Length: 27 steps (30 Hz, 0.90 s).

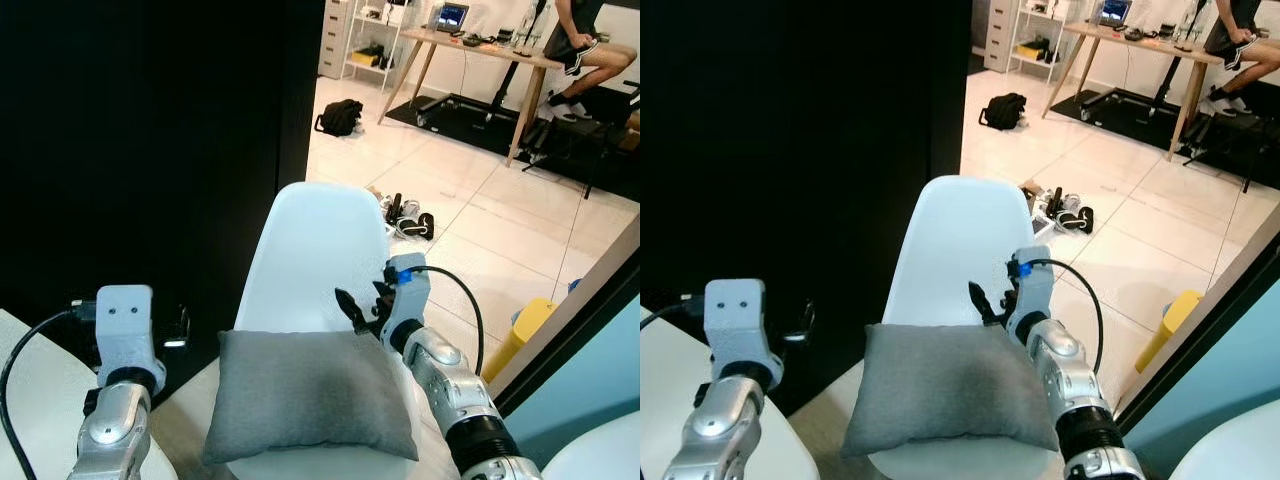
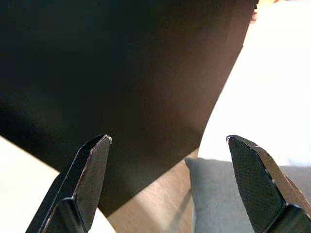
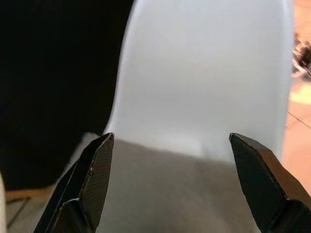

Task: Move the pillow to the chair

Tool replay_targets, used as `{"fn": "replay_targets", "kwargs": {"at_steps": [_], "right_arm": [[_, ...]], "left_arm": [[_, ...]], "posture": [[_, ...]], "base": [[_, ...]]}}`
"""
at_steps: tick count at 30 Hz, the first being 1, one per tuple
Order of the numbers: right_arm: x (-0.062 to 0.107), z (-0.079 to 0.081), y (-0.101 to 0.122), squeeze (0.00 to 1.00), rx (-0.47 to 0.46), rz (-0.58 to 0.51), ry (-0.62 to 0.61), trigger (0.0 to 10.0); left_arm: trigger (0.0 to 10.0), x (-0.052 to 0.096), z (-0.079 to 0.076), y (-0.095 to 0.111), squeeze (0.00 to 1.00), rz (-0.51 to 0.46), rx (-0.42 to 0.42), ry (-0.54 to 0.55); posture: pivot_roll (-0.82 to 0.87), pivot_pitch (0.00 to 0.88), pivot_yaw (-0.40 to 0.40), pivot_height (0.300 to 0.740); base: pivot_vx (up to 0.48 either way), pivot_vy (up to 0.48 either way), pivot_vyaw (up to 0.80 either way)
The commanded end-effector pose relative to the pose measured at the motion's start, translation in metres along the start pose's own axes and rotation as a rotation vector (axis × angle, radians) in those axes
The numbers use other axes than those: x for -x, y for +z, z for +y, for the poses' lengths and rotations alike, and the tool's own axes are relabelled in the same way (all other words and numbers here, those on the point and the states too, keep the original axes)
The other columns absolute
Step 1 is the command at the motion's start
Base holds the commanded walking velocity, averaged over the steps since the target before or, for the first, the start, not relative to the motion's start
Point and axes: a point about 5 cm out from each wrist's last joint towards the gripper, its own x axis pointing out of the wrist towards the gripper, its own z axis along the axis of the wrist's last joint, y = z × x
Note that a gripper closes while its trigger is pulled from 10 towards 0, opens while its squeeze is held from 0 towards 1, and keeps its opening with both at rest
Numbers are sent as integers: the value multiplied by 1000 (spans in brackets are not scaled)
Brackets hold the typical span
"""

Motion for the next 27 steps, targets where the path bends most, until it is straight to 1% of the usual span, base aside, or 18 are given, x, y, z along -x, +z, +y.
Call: {"fn": "replay_targets", "kwargs": {"at_steps": [1, 3, 4, 5, 8, 27], "right_arm": [[0, -2, -5, 0, 11, 35, -15, 10000], [4, -12, -15, 0, 44, 82, -70, 10000], [4, -12, -15, 0, 44, 82, -70, 10000], [6, -16, -19, 0, 49, 97, -94, 10000], [7, -18, -20, 0, 48, 102, -104, 10000], [3, -16, -16, 0, 73, 74, -106, 10000]], "left_arm": [[10000, 1, -2, -8, 0, 31, 8, -5], [10000, 4, 0, -17, 0, 72, 10, 2], [10000, 4, 0, -17, 0, 72, 10, 2], [10000, 5, 1, -19, 0, 81, 12, 4], [10000, 5, 1, -19, 0, 82, 13, 4], [10000, 3, -1, -15, 0, 58, 23, 0]], "posture": [[100, 0, -100, 740], [103, 0, -103, 740], [103, 0, -103, 740], [105, 0, -104, 740], [105, 0, -105, 740], [104, 0, -105, 740]], "base": [[0, 0, 0], [0, 0, 0], [0, 0, 0], [-285, 0, 0], [-297, 0, 0], [-356, 0, 0]]}}
